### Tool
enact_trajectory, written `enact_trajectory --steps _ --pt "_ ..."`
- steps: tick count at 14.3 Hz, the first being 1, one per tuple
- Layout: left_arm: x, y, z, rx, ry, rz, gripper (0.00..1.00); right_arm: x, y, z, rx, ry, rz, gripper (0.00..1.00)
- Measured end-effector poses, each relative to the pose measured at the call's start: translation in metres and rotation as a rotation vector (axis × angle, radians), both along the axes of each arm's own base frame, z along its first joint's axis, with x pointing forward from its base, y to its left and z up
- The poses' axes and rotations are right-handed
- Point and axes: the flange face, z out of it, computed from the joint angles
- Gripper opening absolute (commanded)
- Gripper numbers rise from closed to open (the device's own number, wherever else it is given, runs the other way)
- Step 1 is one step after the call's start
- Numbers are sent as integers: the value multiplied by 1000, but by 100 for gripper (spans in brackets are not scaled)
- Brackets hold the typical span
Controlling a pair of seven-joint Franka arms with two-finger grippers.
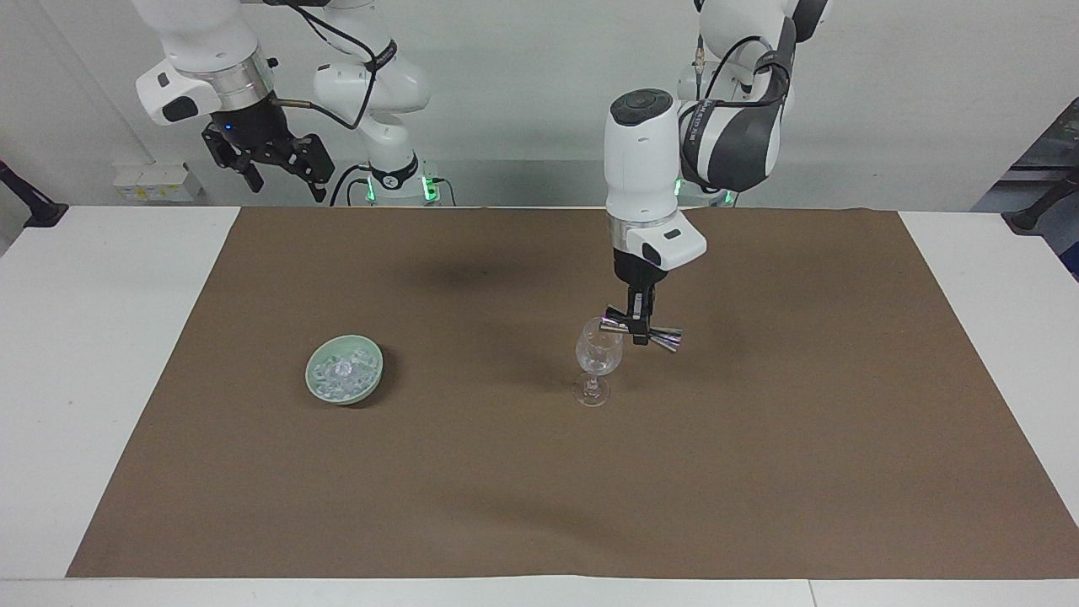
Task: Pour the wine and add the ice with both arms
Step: 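Hold the silver cup tilted, pouring into the wine glass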
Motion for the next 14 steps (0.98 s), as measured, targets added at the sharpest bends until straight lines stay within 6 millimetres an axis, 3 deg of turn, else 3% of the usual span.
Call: enact_trajectory --steps 14 --pt "0 0 -1 29 -11 -9 0 0 0 0 0 0 0 100"
